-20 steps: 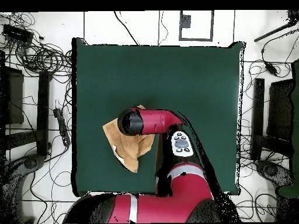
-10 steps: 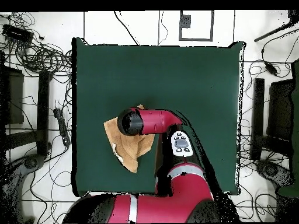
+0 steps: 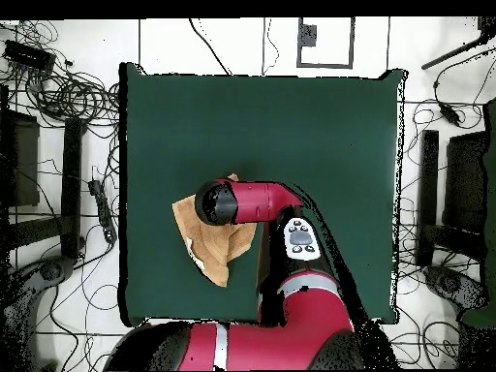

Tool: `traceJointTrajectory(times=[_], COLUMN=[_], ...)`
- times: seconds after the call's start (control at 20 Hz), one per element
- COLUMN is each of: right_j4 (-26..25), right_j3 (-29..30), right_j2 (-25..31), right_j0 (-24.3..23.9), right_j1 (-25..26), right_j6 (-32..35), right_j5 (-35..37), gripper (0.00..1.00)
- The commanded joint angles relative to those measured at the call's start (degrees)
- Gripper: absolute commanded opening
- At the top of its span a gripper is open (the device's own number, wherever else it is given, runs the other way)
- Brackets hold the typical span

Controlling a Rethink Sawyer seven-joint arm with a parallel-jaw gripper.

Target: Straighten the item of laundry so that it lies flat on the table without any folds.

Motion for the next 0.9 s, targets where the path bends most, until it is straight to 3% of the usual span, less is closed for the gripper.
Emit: traceJointTrajectory(times=[0.05,0.9], right_j4=[-1.09,-0.08], right_j3=[0.01,-6.07], right_j2=[2.49,2.02], right_j0=[0.93,-0.15], right_j1=[3.30,0.30], right_j6=[4.88,2.68], right_j5=[-0.60,5.40], gripper=[0.00,0.00])
